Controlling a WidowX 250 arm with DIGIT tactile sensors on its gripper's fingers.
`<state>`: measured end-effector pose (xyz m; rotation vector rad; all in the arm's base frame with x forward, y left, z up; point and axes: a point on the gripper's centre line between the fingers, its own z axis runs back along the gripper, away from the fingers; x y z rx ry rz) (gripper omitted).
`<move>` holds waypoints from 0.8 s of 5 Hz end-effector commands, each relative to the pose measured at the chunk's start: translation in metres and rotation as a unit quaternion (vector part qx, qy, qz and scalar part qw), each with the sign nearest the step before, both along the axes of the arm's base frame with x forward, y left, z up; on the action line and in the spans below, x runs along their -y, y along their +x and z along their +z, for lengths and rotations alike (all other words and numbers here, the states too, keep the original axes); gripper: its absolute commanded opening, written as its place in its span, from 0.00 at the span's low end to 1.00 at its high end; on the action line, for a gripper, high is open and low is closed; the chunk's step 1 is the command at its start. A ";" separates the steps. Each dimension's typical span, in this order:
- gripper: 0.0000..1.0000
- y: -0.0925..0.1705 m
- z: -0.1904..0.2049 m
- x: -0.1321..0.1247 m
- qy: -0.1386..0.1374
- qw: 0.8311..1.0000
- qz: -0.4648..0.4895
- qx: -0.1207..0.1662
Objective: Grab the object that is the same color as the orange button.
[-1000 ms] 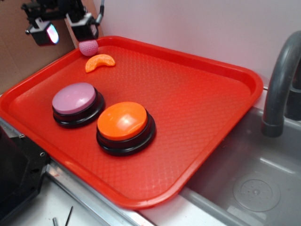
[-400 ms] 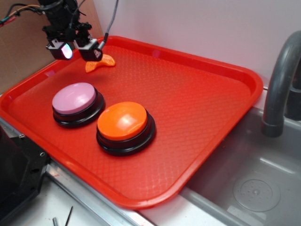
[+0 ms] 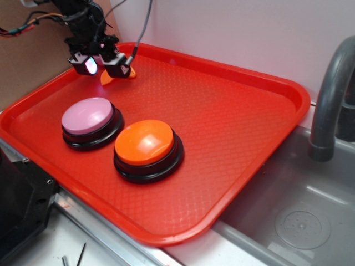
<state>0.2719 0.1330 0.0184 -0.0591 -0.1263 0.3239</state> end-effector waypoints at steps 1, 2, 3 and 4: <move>1.00 0.021 -0.004 -0.015 0.030 1.000 0.007 0.002; 0.73 0.019 -0.007 -0.010 0.025 1.000 -0.005 0.003; 0.00 0.017 -0.007 -0.009 0.021 1.000 -0.014 0.009; 0.00 0.017 -0.007 -0.009 0.022 1.000 -0.016 0.006</move>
